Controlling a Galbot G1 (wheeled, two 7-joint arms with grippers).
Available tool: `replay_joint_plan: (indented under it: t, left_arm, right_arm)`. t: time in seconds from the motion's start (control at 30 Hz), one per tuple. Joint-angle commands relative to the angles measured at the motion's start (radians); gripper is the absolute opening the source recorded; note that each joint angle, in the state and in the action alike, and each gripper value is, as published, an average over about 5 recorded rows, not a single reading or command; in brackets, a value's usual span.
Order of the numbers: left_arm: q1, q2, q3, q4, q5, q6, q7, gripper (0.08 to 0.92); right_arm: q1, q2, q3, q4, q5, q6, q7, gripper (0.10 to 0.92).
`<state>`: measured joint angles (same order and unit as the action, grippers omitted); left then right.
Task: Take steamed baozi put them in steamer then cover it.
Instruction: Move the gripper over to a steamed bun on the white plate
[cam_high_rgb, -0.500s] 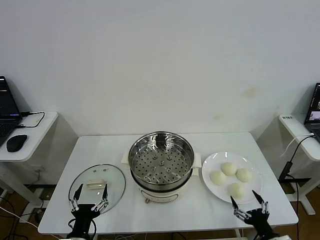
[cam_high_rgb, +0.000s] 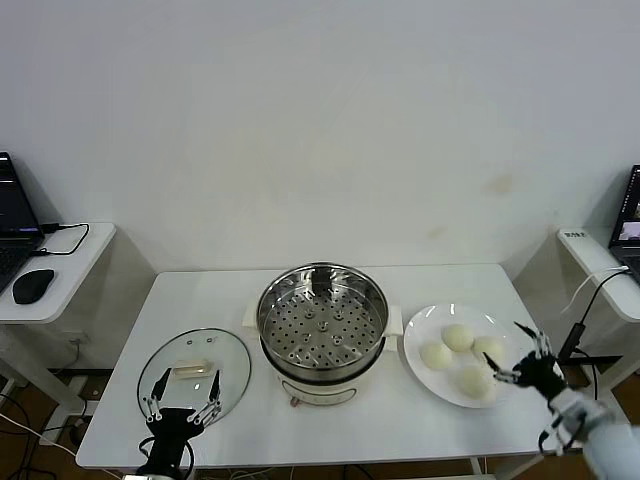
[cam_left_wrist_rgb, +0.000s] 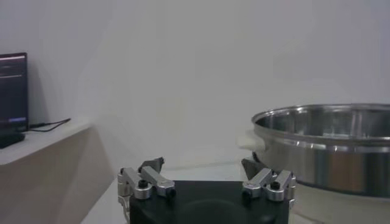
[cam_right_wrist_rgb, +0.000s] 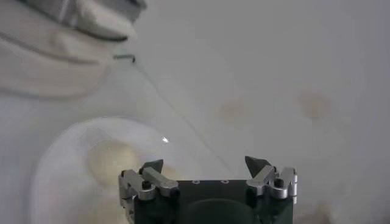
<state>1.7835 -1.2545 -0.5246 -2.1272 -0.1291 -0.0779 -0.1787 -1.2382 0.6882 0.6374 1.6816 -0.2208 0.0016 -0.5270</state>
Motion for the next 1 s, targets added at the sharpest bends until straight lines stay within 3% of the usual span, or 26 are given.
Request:
replay_joint_plan:
  t: [0.03, 0.27, 0.57, 1.0]
  left_arm:
    - [0.003, -0.001, -0.001, 0.003, 0.038, 0.013, 0.013, 0.823]
    - [0.008, -0.013, 0.001, 0.004, 0.06, 0.014, 0.015, 0.823]
    - [0.01, -0.017, -0.003, 0.014, 0.07, 0.016, 0.018, 0.823]
    - [-0.012, -0.009, -0.008, 0.028, 0.07, 0.022, 0.015, 0.823]
  right_arm:
    - [0.213, -0.201, -0.107, -0.097, -0.115, -0.049, -0.166, 0.823]
    - [0.6, -0.275, -0.523, -0.222, -0.062, -0.034, -0.359, 0.823]
    - [1.008, -0.241, -1.016, -0.351, 0.033, -0.015, -0.53, 0.823]
    - [1.146, -0.09, -1.269, -0.51, 0.047, -0.024, -0.542, 0.823]
